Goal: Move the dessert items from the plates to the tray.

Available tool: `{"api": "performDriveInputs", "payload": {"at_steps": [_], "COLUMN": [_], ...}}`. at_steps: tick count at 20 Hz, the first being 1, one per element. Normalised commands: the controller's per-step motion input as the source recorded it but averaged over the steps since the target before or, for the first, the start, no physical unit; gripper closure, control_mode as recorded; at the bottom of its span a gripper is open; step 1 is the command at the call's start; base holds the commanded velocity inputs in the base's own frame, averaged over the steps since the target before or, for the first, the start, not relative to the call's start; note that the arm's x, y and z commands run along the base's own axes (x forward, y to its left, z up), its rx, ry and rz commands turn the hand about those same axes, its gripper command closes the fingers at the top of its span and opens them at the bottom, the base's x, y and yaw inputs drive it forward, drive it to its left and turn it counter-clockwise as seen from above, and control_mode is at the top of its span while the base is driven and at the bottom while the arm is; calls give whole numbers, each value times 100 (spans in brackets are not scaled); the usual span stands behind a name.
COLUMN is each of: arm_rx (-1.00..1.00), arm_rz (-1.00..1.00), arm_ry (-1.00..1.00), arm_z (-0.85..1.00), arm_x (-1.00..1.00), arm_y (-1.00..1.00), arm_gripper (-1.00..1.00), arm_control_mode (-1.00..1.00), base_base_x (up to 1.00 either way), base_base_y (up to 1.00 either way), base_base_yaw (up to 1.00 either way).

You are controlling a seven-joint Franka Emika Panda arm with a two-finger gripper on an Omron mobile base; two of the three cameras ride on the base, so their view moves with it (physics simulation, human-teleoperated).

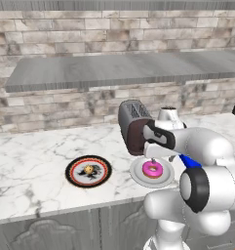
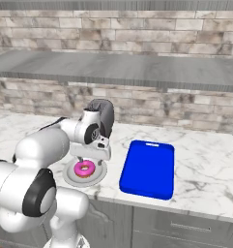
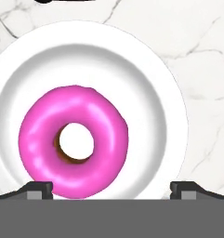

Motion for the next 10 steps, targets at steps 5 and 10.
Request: {"api": "performDriveInputs", "payload": {"at_steps": [5, 10], "arm_rx": [0, 0], "arm_rz": [0, 0], "arm_ry": [0, 0], "arm_z": [-13, -17], "arm_x": [1, 0], "arm_y": [0, -2], "arm_gripper": [-100, -100], "arm_control_mode": [-100, -100], "base_base_x": [0, 0], "base_base_y": [0, 0], "base_base_yaw": [0, 0]}}
